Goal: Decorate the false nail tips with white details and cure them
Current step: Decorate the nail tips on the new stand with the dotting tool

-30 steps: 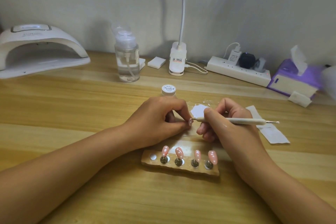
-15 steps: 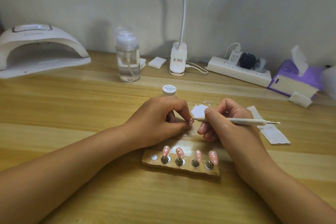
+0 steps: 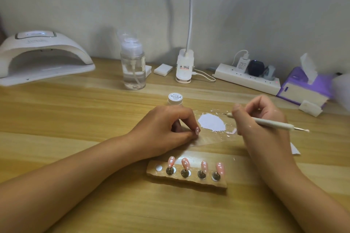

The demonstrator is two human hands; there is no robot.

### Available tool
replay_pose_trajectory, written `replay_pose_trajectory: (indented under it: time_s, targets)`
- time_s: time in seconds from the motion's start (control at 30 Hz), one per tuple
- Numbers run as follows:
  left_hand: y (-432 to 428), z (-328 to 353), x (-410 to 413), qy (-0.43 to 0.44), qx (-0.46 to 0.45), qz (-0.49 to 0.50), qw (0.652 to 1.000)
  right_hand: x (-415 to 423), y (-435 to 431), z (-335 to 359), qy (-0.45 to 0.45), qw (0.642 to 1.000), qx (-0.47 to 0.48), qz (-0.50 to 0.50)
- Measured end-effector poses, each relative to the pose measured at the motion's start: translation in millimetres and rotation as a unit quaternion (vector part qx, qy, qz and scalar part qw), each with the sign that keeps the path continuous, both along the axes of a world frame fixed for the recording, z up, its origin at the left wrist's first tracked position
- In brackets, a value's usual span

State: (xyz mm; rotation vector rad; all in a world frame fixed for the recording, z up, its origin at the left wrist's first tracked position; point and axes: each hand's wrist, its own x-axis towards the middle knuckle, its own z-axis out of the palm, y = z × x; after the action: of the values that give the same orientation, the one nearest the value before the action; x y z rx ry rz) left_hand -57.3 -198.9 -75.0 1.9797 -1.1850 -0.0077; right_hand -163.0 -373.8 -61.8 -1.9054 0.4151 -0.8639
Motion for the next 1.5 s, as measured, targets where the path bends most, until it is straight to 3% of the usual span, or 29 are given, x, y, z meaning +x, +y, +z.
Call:
replay_pose_trajectory:
  time_s: [0.3, 0.57, 1.03, 1.13, 1.27, 1.37, 1.5]
  targets:
    - [0.3, 1.4, -1.8, 0.003, 0.008, 0.001, 1.0, 5.5, -19.6, -9.1, 0.114, 0.993, -0.01, -0.021]
    - [0.2, 1.7, -1.8, 0.0, 0.009, -0.002, 1.0, 4.5, -16.1, -6.5, 0.113, 0.994, -0.001, 0.01]
    - [1.3, 0.4, -0.7, -0.005, 0.009, -0.004, 1.0, 4.5, -11.0, -5.0, 0.179, 0.981, -0.067, 0.035]
    - [1.3, -0.5, -0.4, 0.002, 0.01, -0.003, 1.0, 4.2, -11.8, -4.7, 0.154, 0.987, -0.053, 0.02]
    - [0.8, -1.5, 0.3, 0.011, 0.008, -0.003, 1.0, 0.2, -9.3, -0.3, 0.017, 0.997, -0.071, -0.024]
    - [0.3, -1.3, 0.4, 0.01, 0.011, -0.007, 1.0, -2.4, -0.5, 5.0, -0.038, 0.999, -0.003, 0.006]
    - [0.3, -0.6, 0.5, 0.004, 0.011, -0.004, 1.0, -2.0, 18.6, 3.3, -0.008, 0.981, 0.165, 0.103]
